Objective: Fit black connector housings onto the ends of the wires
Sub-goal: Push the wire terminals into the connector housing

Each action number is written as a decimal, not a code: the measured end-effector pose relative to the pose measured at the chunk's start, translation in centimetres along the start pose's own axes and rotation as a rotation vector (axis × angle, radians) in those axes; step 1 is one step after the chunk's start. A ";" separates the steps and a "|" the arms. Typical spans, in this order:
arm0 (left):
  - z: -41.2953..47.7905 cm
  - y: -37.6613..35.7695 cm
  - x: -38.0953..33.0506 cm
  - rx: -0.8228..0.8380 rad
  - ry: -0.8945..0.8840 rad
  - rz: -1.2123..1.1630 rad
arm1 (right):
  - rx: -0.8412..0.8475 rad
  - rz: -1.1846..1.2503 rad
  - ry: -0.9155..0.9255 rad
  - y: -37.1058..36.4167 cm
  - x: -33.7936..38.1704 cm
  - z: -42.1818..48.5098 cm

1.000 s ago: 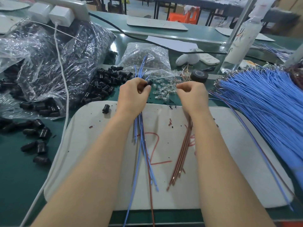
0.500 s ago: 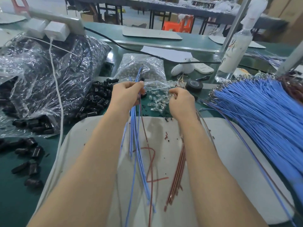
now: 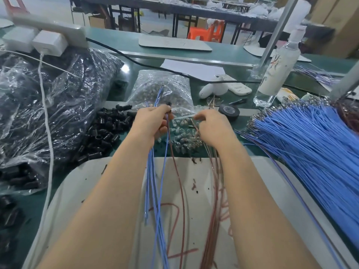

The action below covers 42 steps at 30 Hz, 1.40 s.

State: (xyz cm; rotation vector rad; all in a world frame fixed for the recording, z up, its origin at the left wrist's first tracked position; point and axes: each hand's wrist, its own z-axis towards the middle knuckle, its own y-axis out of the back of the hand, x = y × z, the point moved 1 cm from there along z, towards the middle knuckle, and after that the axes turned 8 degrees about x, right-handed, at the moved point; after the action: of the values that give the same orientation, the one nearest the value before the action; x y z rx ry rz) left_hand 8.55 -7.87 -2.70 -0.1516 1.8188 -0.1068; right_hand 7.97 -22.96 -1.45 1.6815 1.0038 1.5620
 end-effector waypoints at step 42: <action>-0.9 1.2 -0.4 0.122 0.108 -0.193 | 0.028 -0.280 -0.033 -3.8 3.3 2.7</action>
State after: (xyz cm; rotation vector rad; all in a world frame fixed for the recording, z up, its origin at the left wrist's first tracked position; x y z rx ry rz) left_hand 7.73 -6.65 -2.30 -0.2386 1.8965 -0.3671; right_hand 10.22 -18.01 -3.21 1.5048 1.1915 1.3394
